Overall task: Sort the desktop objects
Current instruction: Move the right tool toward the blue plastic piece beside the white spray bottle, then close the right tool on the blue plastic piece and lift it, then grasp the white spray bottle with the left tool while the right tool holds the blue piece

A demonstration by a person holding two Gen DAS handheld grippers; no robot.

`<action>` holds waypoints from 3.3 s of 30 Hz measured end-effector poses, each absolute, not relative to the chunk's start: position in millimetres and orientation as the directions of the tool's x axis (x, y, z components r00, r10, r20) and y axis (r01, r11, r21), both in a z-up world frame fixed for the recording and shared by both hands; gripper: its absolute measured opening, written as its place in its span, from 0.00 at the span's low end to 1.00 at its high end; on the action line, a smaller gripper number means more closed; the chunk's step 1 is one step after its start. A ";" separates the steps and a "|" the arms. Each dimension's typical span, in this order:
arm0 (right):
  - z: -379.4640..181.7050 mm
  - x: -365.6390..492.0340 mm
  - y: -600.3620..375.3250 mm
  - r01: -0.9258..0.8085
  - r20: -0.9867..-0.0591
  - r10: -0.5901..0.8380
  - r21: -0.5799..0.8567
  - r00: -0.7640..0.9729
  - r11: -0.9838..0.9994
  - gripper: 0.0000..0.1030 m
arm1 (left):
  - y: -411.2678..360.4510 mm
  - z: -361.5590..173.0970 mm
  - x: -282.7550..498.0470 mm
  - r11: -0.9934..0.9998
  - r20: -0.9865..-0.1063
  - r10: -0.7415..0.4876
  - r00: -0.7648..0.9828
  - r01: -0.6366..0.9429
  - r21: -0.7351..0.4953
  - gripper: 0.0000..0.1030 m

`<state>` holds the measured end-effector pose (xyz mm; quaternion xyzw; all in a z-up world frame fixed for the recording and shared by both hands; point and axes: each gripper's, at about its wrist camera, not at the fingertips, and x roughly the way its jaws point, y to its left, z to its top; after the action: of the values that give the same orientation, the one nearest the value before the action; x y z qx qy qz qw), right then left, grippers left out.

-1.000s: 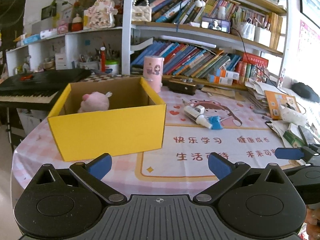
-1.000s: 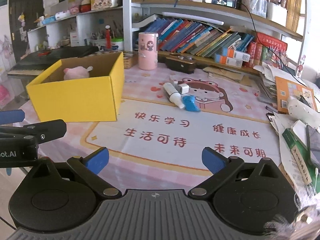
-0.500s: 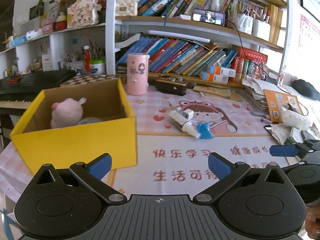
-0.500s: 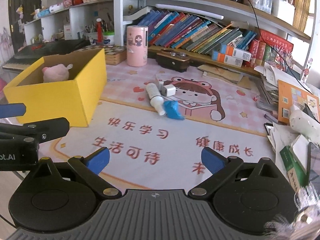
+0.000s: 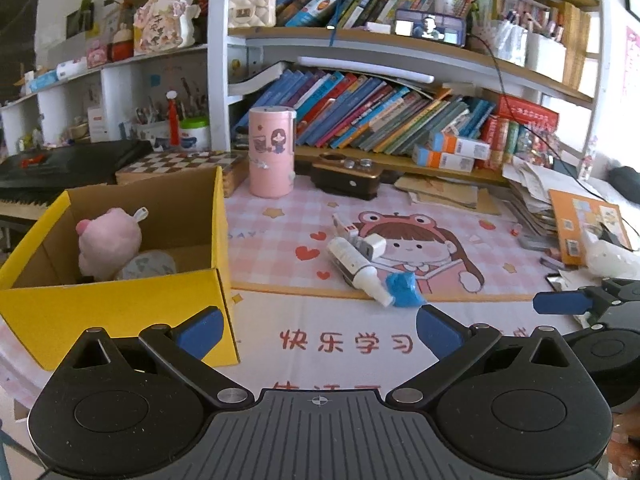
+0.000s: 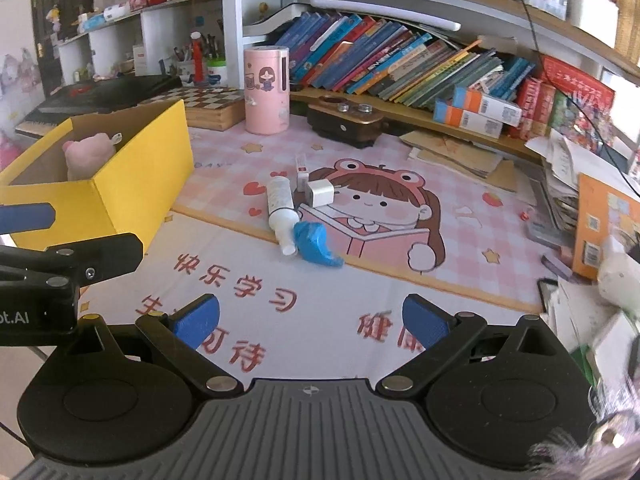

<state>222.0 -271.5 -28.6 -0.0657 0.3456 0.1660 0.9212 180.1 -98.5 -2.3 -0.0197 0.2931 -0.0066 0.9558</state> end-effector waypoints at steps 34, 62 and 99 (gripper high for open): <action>-79.1 339.4 -247.8 -0.566 -0.705 0.394 -0.012 0.589 0.824 0.59 | -115.3 0.3 196.3 0.980 -0.600 0.187 0.778 -0.194 0.053 1.00; -65.2 346.2 -308.6 -0.485 -0.680 0.426 0.118 0.596 0.866 0.32 | -166.7 -7.6 246.1 0.999 -0.598 -0.006 0.801 0.028 0.029 1.00; -58.6 343.9 -344.9 -0.349 -0.674 0.295 0.058 0.678 0.935 0.27 | -172.6 -57.2 347.3 0.994 -0.656 0.112 0.747 -0.082 0.076 0.99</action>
<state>343.9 -344.9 -58.6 -0.0376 0.3608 0.1758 0.9151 347.3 -172.6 -57.2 0.0209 0.3520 0.0519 0.9343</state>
